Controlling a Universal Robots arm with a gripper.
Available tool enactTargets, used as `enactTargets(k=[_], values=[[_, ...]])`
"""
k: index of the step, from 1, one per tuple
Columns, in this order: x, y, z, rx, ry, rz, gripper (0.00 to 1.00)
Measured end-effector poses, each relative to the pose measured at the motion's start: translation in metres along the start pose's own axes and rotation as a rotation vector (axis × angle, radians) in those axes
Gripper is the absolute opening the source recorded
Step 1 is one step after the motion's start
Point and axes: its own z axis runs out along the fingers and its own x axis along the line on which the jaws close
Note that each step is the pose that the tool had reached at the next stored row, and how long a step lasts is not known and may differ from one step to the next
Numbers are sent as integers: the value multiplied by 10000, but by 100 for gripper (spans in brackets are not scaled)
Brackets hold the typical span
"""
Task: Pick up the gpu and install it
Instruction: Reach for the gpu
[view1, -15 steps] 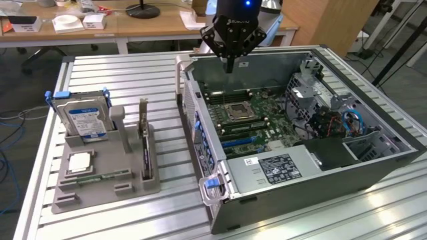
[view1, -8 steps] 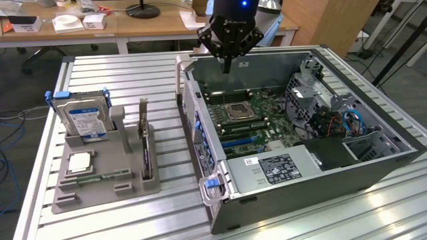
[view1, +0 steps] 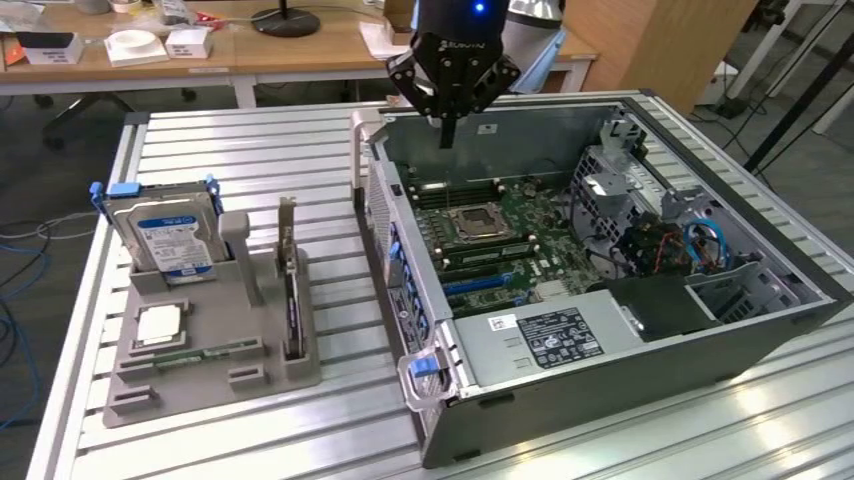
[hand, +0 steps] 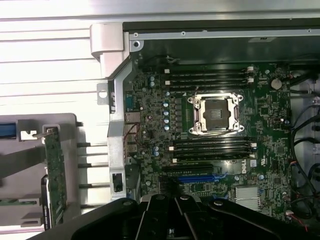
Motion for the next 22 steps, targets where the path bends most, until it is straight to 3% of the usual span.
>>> enactTargets(k=[22], values=[[208, -16, 10, 0, 0, 0, 11]])
